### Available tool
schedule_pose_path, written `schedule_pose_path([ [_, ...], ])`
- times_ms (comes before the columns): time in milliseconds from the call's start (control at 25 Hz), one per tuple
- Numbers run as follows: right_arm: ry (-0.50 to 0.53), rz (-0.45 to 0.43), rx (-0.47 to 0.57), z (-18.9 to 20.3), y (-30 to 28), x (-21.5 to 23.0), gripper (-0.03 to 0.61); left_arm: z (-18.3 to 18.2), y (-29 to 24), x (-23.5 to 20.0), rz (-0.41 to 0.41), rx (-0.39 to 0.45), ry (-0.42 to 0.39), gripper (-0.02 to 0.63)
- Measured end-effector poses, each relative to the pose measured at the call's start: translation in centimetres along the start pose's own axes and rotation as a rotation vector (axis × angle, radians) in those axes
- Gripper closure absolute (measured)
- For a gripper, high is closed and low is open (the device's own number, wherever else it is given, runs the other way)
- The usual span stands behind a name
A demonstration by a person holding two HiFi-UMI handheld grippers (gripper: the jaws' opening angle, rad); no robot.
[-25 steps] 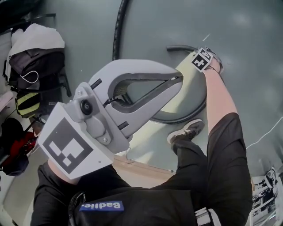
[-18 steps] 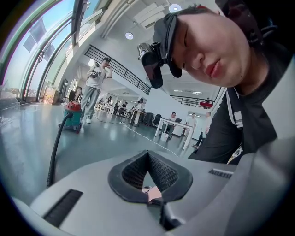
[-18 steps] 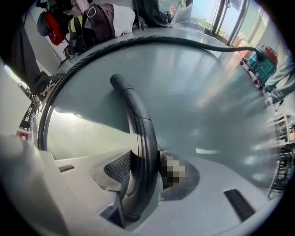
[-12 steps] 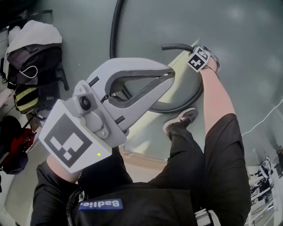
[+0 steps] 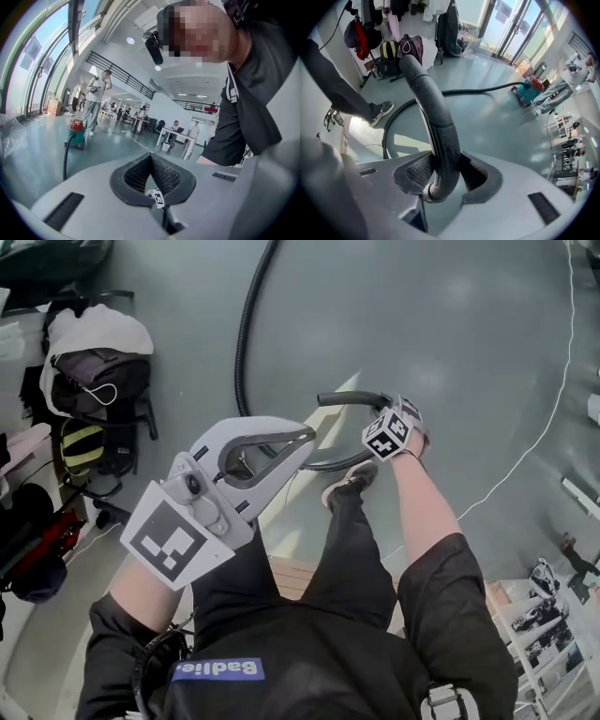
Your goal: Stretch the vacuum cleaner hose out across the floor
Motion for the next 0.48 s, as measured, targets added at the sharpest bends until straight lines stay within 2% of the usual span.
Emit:
schedule_pose_path([
  [240,-0.005,0.102,0.05,-5.3,16.9,-0.6,0.405,-11.7,9.9,0.8,-0.058,0.064,0.004,0.618],
  [480,-0.113,0.258,0.129,-12.6,31.3,-3.2,0.405,-18.0,19.6,1.2,0.029,0.094,-0.06,0.618],
])
Point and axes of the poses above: the fingertips, and each gripper's own axes: y backward along the fingers, x to its right, z out of its underside, the point moved 1 cm from there along y, backward along the fingers, and after that the axes turned 9 degrees about -y, right-handed, at the moved point
